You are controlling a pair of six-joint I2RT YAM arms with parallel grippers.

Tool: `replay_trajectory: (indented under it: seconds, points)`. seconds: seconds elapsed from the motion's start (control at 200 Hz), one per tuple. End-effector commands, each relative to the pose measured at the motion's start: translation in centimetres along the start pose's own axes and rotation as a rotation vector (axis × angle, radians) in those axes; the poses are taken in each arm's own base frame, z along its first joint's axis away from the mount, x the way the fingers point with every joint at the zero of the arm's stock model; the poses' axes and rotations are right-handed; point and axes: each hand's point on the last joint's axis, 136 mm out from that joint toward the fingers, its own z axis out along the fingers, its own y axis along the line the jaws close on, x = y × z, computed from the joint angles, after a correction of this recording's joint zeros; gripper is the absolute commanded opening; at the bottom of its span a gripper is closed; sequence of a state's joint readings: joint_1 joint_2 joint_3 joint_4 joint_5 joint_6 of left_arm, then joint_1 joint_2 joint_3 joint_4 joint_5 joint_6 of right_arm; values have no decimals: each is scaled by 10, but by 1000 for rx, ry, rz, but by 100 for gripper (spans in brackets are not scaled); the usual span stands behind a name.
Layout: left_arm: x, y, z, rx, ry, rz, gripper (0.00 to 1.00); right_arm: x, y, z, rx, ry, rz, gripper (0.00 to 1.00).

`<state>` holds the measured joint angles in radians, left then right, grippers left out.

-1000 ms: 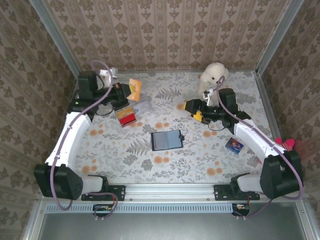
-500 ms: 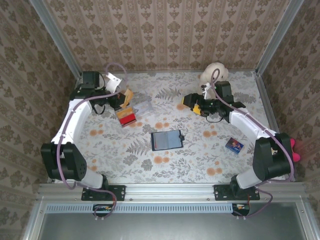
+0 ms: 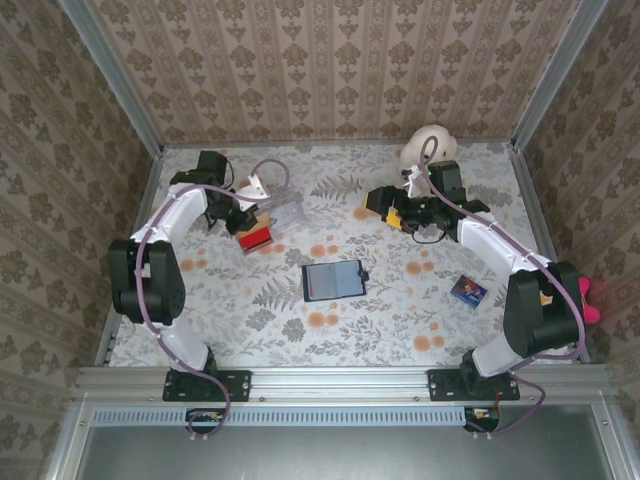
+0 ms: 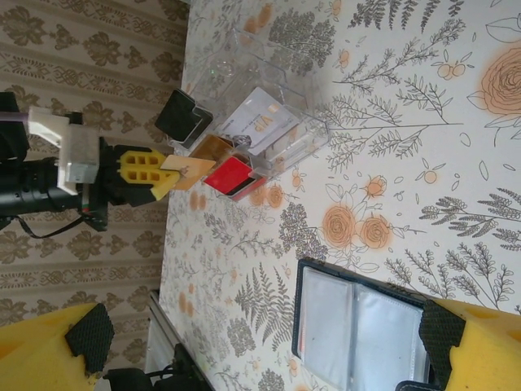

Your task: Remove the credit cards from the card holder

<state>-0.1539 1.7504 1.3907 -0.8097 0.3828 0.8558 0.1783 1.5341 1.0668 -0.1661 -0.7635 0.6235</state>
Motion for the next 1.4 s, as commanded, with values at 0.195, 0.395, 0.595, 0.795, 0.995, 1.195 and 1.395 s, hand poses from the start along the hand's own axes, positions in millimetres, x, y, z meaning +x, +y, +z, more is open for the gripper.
replay_trajectory:
  seconds: [0.195, 0.395, 0.595, 0.795, 0.995, 1.195, 1.395]
  points:
    - [0, 28, 6, -72, 2, 103, 0, -7, -2, 5, -1, 12, 19, 100]
    - [12, 34, 13, -85, 61, 128, 0, -6, -4, 7, 0, 20, 29, 100]
    - [18, 34, 25, -81, 63, 106, 0, -8, -3, 9, -11, 21, 40, 100]
    - [30, 34, 32, -78, 109, 88, 1, -8, -1, 8, -20, 21, 40, 100]
    - [30, 34, 35, -70, 104, 65, 10, -9, 1, 8, -27, 19, 46, 100]
    - [22, 40, 24, -90, 74, 43, 28, -10, 6, 7, -45, 18, 38, 100]
    - [3, 41, -7, -120, -32, 29, 34, -10, 9, 6, -62, 19, 36, 100]
